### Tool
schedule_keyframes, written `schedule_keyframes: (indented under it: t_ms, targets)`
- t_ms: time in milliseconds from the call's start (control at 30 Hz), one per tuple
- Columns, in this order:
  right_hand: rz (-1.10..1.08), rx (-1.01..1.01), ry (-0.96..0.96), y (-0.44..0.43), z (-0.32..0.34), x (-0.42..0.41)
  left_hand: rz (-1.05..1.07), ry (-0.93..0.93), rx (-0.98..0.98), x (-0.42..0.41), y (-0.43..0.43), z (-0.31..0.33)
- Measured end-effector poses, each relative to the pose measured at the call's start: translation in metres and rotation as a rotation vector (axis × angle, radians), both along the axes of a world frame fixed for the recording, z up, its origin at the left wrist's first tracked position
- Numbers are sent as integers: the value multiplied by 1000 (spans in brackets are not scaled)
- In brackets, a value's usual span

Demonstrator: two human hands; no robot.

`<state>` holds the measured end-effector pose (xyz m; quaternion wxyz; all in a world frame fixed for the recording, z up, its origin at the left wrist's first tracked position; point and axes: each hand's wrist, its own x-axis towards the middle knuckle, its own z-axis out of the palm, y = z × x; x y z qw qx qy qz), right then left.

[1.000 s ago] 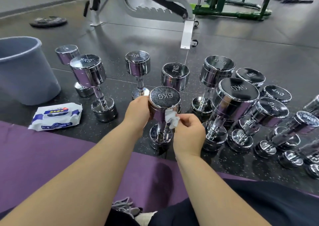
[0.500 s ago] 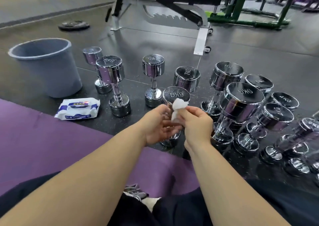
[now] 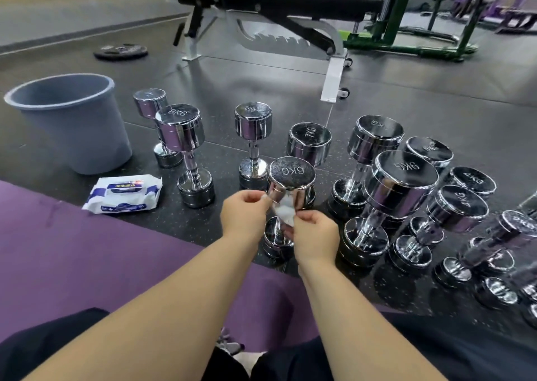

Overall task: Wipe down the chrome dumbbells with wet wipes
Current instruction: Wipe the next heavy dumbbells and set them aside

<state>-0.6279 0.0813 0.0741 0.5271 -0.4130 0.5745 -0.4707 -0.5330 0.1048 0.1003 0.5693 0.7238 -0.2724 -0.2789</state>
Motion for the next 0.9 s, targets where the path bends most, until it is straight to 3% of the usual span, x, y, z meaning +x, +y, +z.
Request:
schedule_keyframes:
  t_ms: [133,233,367,500,633,800,900]
  targets:
    - [-17,33,-129,-2,-3,4,66,57,-145,-1,-4,3]
    - [-24,28,-147,2,1,5,-86,94,-173,-3,2,-2]
    - [-24,36,15,1,1,4,-176,-140,-43,-3,0,-13]
    - [201,259,-289,-7,20,-1,-117,-142,-69,7,-2,-9]
    - [346,355,-316,-18,34,-11,-29,35,14,3,-13,-9]
    - [178,330,-280,-31,38,-22,20,507,62,2,-26,-7]
    - [116,316,-282,-37,36,-21,88,603,-46,9,-28,4]
